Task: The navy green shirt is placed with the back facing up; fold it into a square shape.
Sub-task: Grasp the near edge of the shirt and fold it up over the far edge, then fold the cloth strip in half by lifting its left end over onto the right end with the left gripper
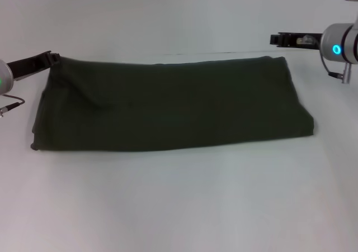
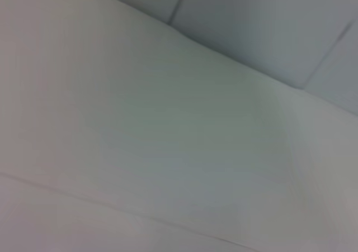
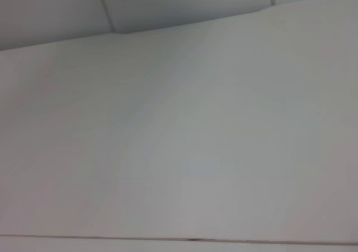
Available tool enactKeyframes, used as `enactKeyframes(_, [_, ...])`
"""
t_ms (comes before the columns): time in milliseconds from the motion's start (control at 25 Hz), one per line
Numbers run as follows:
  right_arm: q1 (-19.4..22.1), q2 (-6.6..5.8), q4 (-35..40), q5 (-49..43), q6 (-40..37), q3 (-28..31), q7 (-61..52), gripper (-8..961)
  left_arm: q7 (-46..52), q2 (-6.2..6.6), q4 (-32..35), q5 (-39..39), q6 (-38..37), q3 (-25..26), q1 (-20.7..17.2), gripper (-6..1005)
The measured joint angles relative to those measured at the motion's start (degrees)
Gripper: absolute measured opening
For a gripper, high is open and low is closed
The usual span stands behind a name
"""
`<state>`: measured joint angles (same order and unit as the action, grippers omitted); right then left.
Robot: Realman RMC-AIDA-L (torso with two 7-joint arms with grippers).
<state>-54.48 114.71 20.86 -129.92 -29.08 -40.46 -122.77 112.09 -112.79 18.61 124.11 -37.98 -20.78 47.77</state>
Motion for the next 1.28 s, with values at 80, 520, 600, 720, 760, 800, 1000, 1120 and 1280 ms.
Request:
enactKeyframes(80, [0.38, -0.17, -0.03, -0.07, 0.51, -0.01, -0.11, 172, 0.22, -0.05, -0.14, -0.02, 1.71, 0.06, 0.07, 140])
enactKeyframes(520, [6.55, -2.4, 8.36, 4.6, -10.64, 1.54, 0.33, 640, 4.77, 6.63, 2.89, -1.58, -18.0, 0.8, -4.71, 450])
enactKeyframes(600, [8.99, -3.4, 11.01, 8.96, -17.65, 1.76, 1.69, 688, 6.37, 8.18, 4.11, -1.29, -26.41, -0.34, -6.6, 539])
enactKeyframes(720, [12.24, -5.45, 12.75, 14.55, -28.99, 1.79, 4.05, 759, 10.12, 8.73, 5.79, -0.53, -32.28, -3.23, -8.88, 671])
enactKeyframes(760, [12.91, -6.02, 12.84, 15.33, -31.66, 1.8, 4.47, 783, 11.67, 8.55, 6.64, -0.02, -33.81, -4.27, -9.96, 702])
enactKeyframes(800, [13.43, -6.53, 12.81, 15.72, -33.46, 1.78, 4.75, 807, 12.39, 8.37, 7.1, 0.35, -34.36, -4.56, -10.62, 734])
enactKeyframes(1000, [14.72, -7.96, 12.42, 14.43, -38.23, 1.33, 5.43, 822, 17.47, 7.63, 7.89, 1.37, -36.0, -4.32, -13.82, 872])
enactKeyframes(1120, [14.63, -8.34, 12.37, 12.8, -39.22, 1.29, 5.47, 820, 22.58, 7.46, 7.9, 1.79, -36.87, -4.23, -15.46, 908])
enactKeyframes(1280, [14.24, -8.6, 12.37, 11.84, -39.52, 1.21, 5.91, 820, 25.61, 7.44, 7.33, 1.91, -39.54, -1.96, -16.45, 909])
